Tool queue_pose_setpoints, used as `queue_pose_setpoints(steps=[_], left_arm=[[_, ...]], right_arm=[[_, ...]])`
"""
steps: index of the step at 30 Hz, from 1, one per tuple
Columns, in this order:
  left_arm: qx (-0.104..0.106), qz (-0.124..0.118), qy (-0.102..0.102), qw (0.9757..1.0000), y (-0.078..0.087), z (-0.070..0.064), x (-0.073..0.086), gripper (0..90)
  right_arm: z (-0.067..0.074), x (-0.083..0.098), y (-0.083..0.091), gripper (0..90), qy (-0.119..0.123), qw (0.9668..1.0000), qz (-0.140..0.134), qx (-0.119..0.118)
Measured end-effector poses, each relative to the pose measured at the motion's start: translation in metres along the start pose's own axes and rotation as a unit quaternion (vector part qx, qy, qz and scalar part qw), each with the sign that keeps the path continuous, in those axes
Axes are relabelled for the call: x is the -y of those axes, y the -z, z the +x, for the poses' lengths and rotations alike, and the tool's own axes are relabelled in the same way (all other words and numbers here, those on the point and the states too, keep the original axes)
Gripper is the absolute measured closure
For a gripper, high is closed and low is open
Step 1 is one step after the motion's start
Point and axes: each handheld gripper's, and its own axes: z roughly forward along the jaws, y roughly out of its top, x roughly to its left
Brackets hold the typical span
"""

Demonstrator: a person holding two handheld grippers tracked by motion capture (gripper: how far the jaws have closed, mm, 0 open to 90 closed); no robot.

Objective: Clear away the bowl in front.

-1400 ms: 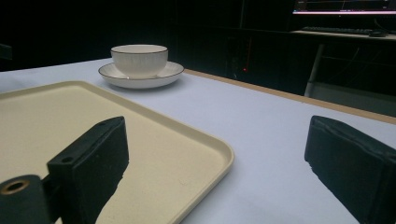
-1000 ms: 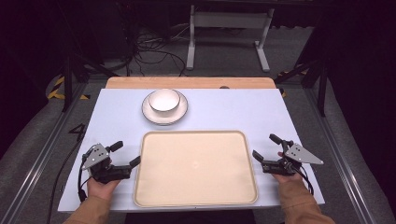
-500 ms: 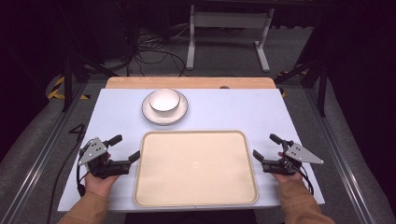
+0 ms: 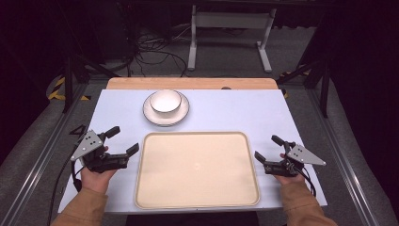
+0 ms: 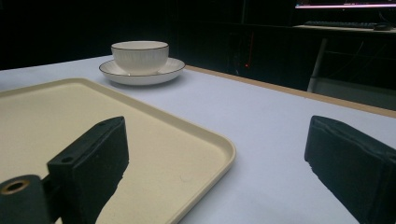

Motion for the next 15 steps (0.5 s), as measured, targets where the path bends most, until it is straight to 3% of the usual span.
queue_pose_setpoints(steps=[15], left_arm=[[-0.003, -0.016, -0.013, 0.9998, -0.007, 0.003, -0.028, 6.9]], right_arm=[[-0.001, 0.000, 0.000, 7.1, -0.001, 1.0000, 0.000, 0.002]])
